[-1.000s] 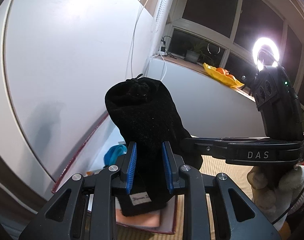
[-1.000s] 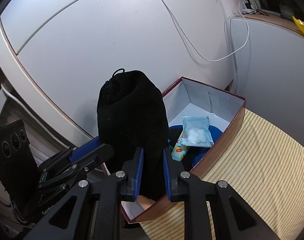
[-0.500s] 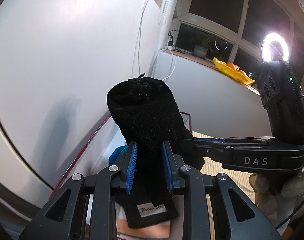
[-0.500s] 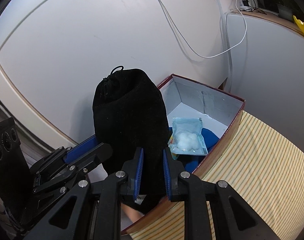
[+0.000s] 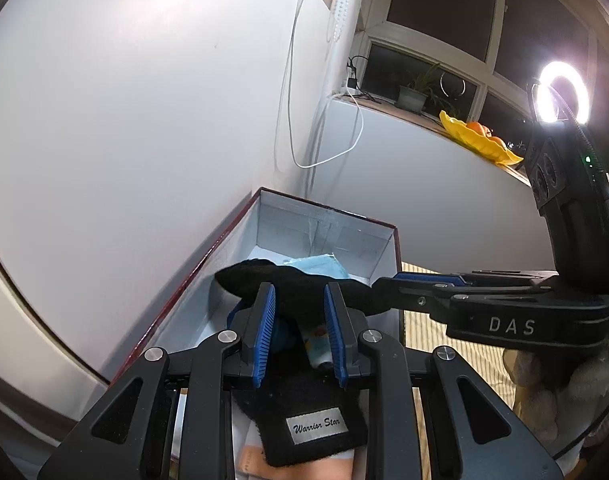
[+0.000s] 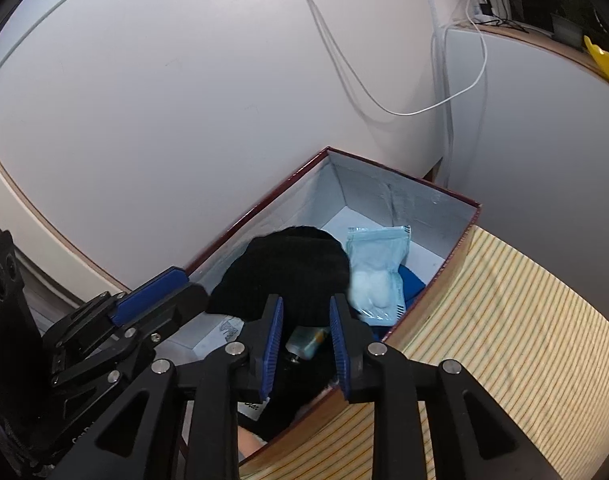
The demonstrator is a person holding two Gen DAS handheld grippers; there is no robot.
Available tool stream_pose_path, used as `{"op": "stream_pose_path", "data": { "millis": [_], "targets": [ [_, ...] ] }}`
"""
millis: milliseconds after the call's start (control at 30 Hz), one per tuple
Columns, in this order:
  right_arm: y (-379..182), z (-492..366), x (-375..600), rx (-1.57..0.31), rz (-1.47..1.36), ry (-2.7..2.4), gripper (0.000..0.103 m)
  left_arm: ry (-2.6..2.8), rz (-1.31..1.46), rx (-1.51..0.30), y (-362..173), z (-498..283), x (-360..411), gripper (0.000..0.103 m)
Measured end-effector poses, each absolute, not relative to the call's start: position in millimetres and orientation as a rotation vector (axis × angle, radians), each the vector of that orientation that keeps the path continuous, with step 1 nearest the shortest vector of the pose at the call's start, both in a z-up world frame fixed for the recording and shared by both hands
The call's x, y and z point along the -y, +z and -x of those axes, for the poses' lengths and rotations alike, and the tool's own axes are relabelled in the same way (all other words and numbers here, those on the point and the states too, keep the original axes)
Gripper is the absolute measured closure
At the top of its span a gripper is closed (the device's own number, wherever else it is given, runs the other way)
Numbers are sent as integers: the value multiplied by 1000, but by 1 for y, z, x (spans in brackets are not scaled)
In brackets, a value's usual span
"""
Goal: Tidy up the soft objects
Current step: 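Lower the pouch into the shoebox and open the left tool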
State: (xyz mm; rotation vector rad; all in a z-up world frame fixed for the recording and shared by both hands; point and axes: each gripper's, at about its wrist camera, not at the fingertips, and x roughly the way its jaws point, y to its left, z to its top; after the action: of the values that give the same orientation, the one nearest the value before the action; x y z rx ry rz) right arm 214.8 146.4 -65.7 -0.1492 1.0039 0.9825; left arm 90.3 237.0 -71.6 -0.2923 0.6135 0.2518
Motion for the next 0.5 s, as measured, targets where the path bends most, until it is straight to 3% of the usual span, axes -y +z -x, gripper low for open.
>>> {"op": "stream_pose_path", "data": {
  "millis": [267, 333, 400, 500],
  "targets": [
    [-60, -218, -135, -978, 147, 963, 57, 262, 284, -612, -69, -87, -234, 79],
    [-57, -216, -131, -961, 155, 960, 48, 260, 285, -617, -69, -85, -232, 71],
    [-54, -212, -125, -942, 167, 955, 46, 260, 280, -612, -68, -82, -230, 54],
    [-52, -205, -116, -919, 176, 950, 45, 270, 267, -600, -66, -76, -226, 48]
  ]
}}
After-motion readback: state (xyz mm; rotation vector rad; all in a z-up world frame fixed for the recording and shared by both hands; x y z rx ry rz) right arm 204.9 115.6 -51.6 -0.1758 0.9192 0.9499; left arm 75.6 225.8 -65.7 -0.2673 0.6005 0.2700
